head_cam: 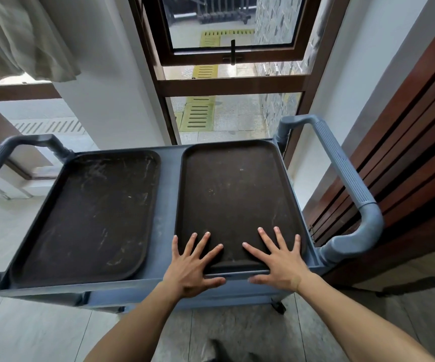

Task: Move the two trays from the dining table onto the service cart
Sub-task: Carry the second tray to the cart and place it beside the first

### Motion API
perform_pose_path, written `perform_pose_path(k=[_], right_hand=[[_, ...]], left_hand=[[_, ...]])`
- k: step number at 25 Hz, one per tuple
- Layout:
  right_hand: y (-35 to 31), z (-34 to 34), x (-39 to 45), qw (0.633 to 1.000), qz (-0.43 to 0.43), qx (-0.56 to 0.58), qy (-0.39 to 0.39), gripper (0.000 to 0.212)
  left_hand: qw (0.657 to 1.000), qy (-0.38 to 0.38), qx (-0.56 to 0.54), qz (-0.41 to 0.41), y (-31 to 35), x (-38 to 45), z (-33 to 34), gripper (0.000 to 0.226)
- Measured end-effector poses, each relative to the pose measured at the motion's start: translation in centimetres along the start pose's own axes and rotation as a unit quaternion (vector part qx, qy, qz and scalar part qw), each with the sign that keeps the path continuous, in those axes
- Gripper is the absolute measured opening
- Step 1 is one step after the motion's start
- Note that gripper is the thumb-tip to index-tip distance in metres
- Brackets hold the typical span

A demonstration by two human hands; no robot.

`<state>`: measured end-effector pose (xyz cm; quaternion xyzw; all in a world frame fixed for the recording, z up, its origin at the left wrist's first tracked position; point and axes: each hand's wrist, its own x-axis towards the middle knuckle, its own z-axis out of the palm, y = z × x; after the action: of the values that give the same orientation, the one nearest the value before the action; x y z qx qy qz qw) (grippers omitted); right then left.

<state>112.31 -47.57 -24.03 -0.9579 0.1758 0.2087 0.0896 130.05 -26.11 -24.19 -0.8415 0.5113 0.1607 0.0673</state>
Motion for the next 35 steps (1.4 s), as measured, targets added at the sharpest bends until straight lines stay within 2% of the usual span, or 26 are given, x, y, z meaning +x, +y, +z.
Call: perform_pose_path(k=[9, 16, 22, 24, 26, 30, 32, 35], right_hand=[[-0.9, 0.2, -0.8, 1.0, 0.02, 0.004, -0.007, 0.071], [-0.7, 0.4, -1.7, 1.0, 0.013, 0.002, 0.008, 0.055], [0.2, 0.4, -2.2, 1.0, 0.008, -0.005, 0.022, 0.06], [0.5, 0.4, -2.4, 0.999, 0.006, -0.007, 0.031, 0.063], [0.4, 0.3, -2.6, 1.0, 0.006, -0.004, 0.031, 0.065], [0.1, 0.5, -2.9, 0.999, 0.008, -0.017, 0.046, 0.071], [0.2, 0.6, -2.9, 0.998, 0.011, -0.022, 0.051, 0.074], [0.1, 0.5, -2.8, 0.998, 0.013, -0.023, 0.051, 0.079]], left_hand=[[0.999, -0.043, 0.003, -0.012, 1.5, -0.9, -0.8, 0.068], [0.998, -0.032, -0.016, -0.041, 3.1, -1.5, 0.1, 0.059], [0.997, -0.018, -0.048, -0.053, 4.3, -1.6, 0.6, 0.058], [0.993, 0.025, -0.091, -0.073, 3.9, -2.0, 0.8, 0.063], [0.977, 0.069, -0.16, -0.121, 3.1, -2.3, 0.7, 0.079], [0.946, 0.063, -0.271, -0.163, 1.7, -1.7, 0.0, 0.11], [0.927, 0.072, -0.32, -0.182, 1.5, -1.3, -0.3, 0.113], [0.904, 0.077, -0.366, -0.209, 1.2, -0.4, -0.5, 0.108]])
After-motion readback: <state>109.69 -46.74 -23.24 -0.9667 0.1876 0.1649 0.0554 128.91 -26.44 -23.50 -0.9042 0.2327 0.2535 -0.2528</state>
